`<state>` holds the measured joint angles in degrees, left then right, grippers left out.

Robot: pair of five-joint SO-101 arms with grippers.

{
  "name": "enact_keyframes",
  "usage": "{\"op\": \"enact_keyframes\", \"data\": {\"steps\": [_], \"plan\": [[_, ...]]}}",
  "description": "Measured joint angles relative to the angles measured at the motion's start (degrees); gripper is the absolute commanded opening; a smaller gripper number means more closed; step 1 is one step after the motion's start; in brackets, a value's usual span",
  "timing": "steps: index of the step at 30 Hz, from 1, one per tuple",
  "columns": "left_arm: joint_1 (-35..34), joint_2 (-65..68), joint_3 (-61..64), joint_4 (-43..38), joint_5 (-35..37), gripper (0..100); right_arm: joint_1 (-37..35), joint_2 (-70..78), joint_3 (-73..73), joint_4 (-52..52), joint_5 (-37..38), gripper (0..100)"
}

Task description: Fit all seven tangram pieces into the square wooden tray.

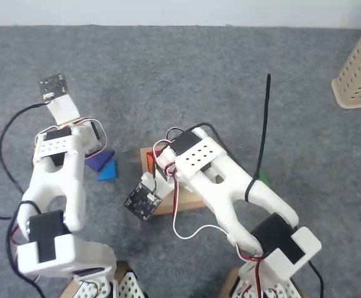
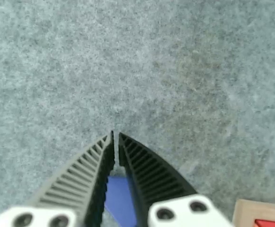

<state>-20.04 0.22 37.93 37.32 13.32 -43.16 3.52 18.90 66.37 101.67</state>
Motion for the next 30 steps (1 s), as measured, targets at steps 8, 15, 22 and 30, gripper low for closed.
{"op": "enact_keyframes", "data": {"steps": [8,15,22,30], "plan": [[0.0,0.0,0.0,0.0,0.0,1,3.34,0.0,-5.71,2.11,-20.4,0.6],[0.0,0.0,0.0,0.0,0.0,1,7.82,0.0,-15.21,16.7,-56.35,0.6],[0.0,0.0,0.0,0.0,0.0,1,7.74,-11.16,1.05,1.76,-81.14,0.6],[0.0,0.0,0.0,0.0,0.0,1,2.2,-20.92,23.56,-13.36,-86.77,0.6]]}}
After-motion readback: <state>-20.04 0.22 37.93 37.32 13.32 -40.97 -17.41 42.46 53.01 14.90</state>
